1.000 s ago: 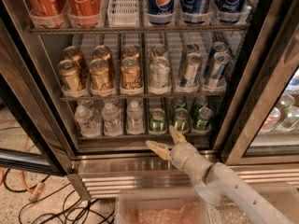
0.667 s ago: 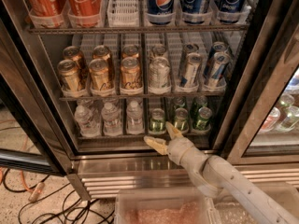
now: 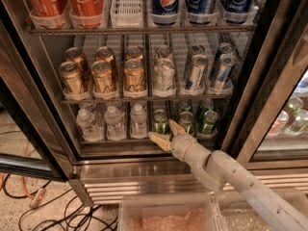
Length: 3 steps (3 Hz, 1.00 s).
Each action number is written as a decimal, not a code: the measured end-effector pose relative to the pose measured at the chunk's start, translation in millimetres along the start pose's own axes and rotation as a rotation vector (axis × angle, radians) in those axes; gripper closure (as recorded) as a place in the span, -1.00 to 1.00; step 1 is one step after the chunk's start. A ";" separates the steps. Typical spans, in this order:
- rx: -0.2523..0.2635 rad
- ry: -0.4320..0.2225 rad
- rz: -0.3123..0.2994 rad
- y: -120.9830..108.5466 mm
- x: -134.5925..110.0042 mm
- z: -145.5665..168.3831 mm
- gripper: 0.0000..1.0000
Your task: Pick green can from bottom shelf of fridge
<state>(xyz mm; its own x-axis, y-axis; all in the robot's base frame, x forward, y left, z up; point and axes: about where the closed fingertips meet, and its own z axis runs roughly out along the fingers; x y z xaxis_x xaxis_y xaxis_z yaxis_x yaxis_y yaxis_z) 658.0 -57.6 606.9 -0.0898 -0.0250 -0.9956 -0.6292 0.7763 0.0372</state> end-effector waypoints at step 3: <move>0.095 0.015 0.071 -37.9 11.6 -0.6 -0.66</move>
Offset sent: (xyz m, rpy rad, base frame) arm 0.0186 -0.0435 -0.0113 0.0396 0.0527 -0.1300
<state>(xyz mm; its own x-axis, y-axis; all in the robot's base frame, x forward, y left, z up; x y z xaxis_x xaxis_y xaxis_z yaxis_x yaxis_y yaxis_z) 680.3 -87.7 594.0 -0.1439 0.0231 -0.9893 -0.5451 0.8325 0.0988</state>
